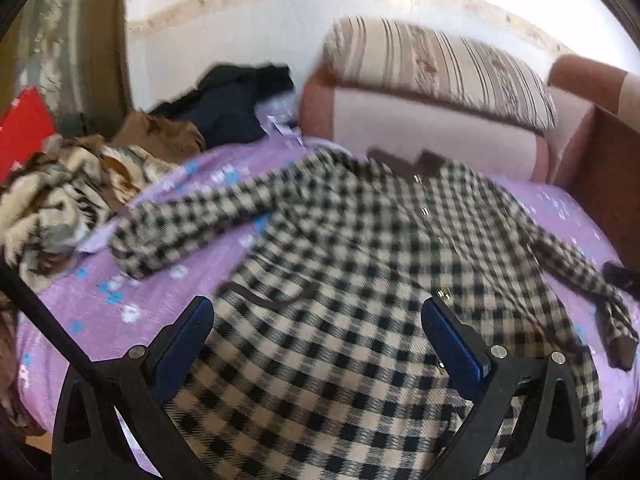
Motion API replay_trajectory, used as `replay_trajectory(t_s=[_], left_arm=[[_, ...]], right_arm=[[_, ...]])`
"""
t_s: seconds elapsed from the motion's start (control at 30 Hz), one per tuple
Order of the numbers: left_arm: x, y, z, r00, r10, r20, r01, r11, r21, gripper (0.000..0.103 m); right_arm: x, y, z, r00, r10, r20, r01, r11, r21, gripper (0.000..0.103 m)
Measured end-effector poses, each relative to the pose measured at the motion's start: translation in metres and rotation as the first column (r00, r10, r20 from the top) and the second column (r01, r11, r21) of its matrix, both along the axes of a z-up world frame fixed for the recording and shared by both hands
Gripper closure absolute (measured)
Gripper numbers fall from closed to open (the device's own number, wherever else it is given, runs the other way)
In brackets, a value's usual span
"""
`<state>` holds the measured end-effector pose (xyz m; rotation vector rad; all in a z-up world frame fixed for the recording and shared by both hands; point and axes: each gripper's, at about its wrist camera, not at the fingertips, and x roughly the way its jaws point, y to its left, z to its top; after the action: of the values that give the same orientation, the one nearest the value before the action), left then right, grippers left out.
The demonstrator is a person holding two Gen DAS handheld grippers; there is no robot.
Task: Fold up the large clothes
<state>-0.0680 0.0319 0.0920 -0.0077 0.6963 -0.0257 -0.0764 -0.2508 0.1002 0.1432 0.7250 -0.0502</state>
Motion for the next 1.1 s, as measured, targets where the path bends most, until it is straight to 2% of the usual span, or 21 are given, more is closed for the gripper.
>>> replay_trajectory(t_s=[0.17, 0.23, 0.43, 0.67, 0.83, 1.1], left_arm=[[0.008, -0.012, -0.017, 0.999, -0.015, -0.046, 0.016, 0.999, 0.027, 0.000], [0.009, -0.017, -0.022, 0.998, -0.015, -0.056, 0.018, 0.999, 0.049, 0.000], [0.008, -0.027, -0.017, 0.997, -0.038, -0.061, 0.039, 0.999, 0.027, 0.000], [-0.006, -0.041, 0.005, 0.996, -0.089, -0.014, 0.089, 0.996, 0.015, 0.000], [-0.013, -0.043, 0.010, 0.995, -0.096, -0.019, 0.096, 0.995, 0.008, 0.000], [-0.013, -0.042, 0.005, 0.995, -0.087, -0.041, 0.088, 0.996, 0.017, 0.000]], right_arm=[[0.015, 0.003, -0.036, 0.999, 0.013, -0.043, -0.014, 1.000, -0.024, 0.019], [0.019, 0.008, -0.040, 0.999, 0.020, -0.047, -0.022, 0.999, -0.040, 0.019], [0.008, 0.022, -0.033, 1.000, -0.011, -0.011, 0.010, 0.995, -0.102, 0.019], [-0.023, 0.026, -0.010, 0.994, -0.063, 0.093, 0.077, 0.984, -0.160, 0.019], [-0.036, 0.027, -0.004, 0.987, -0.083, 0.138, 0.109, 0.975, -0.193, 0.019], [-0.033, 0.029, -0.014, 0.991, -0.067, 0.113, 0.089, 0.974, -0.207, 0.019]])
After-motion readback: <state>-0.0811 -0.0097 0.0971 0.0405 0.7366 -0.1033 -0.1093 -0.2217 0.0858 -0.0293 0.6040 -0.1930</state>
